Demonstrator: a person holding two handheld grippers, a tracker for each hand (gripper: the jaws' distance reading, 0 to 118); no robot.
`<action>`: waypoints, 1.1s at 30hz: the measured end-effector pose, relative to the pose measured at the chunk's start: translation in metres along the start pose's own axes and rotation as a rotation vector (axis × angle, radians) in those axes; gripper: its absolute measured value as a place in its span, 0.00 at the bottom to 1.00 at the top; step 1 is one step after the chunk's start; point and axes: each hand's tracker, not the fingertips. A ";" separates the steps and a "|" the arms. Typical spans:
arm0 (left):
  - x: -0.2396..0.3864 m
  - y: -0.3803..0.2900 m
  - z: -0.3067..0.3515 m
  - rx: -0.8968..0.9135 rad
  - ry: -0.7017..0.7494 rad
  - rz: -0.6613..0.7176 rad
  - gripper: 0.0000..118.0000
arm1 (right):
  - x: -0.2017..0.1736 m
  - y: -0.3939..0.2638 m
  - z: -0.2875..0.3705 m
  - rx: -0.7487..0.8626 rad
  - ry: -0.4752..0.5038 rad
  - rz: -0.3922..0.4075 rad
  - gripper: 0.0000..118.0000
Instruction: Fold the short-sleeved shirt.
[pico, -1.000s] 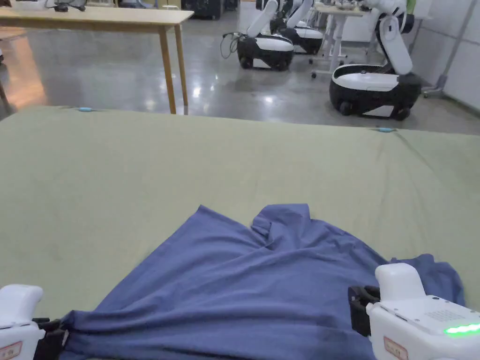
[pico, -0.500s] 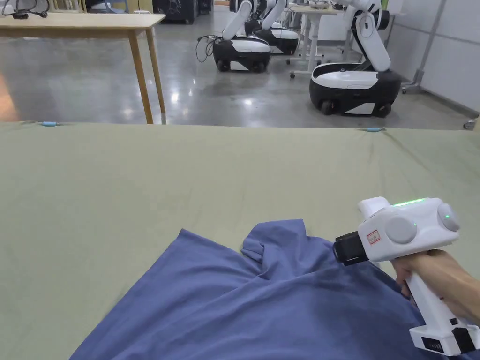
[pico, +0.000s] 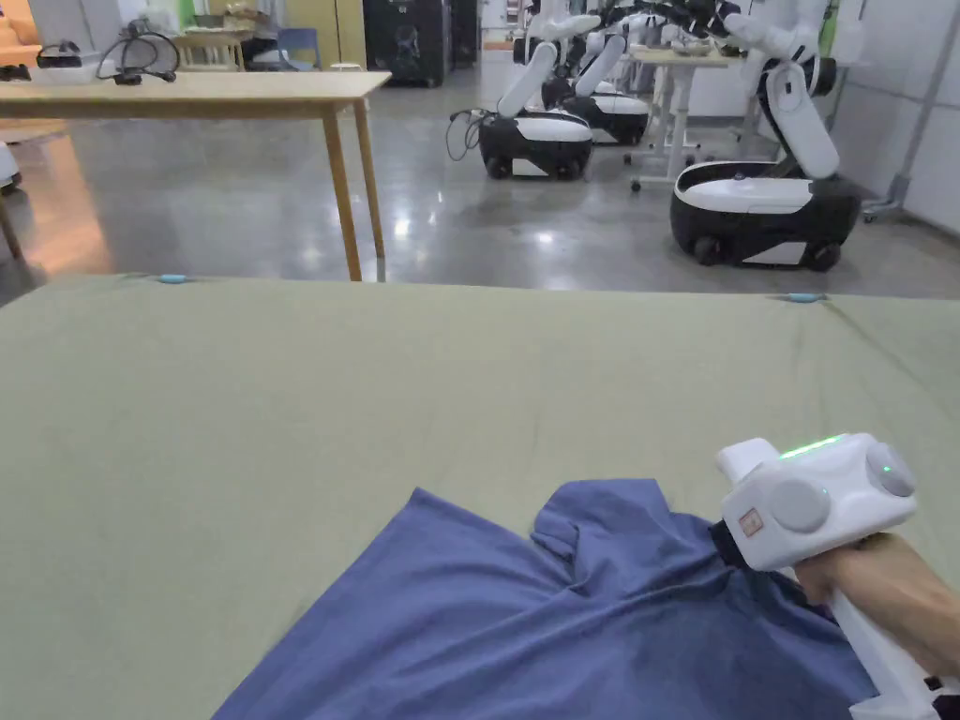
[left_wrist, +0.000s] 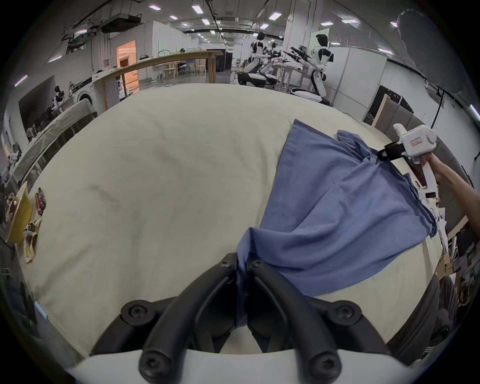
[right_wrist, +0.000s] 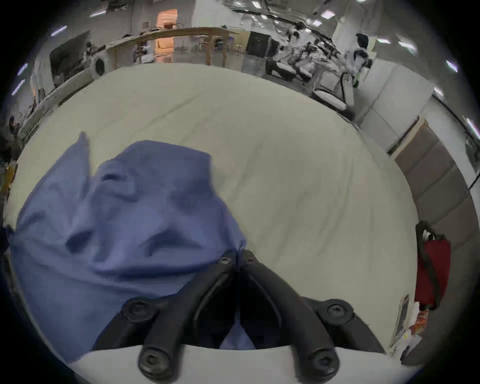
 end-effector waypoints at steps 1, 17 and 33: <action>0.001 0.002 0.003 -0.002 -0.001 0.001 0.03 | 0.000 -0.002 0.013 0.033 -0.025 0.012 0.02; 0.070 0.170 0.139 0.406 0.006 -0.068 0.03 | 0.097 0.003 0.336 0.537 -0.180 -0.159 0.02; 0.125 0.322 0.203 0.473 0.158 -0.127 0.03 | 0.151 0.014 0.408 0.659 -0.252 -0.342 0.02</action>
